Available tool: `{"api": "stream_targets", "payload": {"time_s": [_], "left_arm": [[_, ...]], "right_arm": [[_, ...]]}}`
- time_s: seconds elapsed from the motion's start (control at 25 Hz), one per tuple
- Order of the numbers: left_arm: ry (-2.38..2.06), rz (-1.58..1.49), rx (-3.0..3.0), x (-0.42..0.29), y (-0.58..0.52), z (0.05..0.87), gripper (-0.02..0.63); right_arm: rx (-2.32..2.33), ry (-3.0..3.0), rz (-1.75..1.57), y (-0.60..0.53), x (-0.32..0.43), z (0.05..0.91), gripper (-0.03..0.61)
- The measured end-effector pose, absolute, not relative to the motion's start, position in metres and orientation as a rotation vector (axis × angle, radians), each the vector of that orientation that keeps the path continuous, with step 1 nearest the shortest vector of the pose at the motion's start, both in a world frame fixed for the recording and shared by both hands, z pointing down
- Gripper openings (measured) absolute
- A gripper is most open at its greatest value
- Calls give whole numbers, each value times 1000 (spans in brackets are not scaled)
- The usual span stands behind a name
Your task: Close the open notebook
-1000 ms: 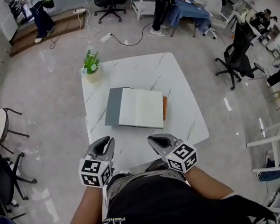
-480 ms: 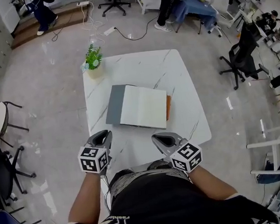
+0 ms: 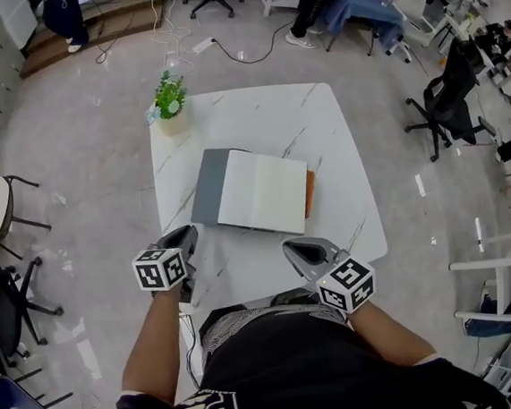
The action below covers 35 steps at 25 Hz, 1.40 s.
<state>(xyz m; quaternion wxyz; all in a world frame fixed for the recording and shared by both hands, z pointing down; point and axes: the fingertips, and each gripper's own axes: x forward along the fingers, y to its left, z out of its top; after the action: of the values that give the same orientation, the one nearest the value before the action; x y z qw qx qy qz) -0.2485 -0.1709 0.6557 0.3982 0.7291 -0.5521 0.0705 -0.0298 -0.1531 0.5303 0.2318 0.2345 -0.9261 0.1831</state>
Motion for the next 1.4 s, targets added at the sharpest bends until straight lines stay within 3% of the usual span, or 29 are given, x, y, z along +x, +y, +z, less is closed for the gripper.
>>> {"api": "stream_targets", "payload": {"time_s": [0.6,1.0,1.4], "left_arm": [[-1196,-327,1541,-261,-193,683,123],[-1134,-480,1464,-257,-198,685,135],[-1177,-441,1513,-260,-199,668,115]], "right_arm": [[637,-2539,519,-162,-28,533,0],[654,-2531,513,-163,-20,533,0],[652,-2537,508,-161,-18,533,0]]}}
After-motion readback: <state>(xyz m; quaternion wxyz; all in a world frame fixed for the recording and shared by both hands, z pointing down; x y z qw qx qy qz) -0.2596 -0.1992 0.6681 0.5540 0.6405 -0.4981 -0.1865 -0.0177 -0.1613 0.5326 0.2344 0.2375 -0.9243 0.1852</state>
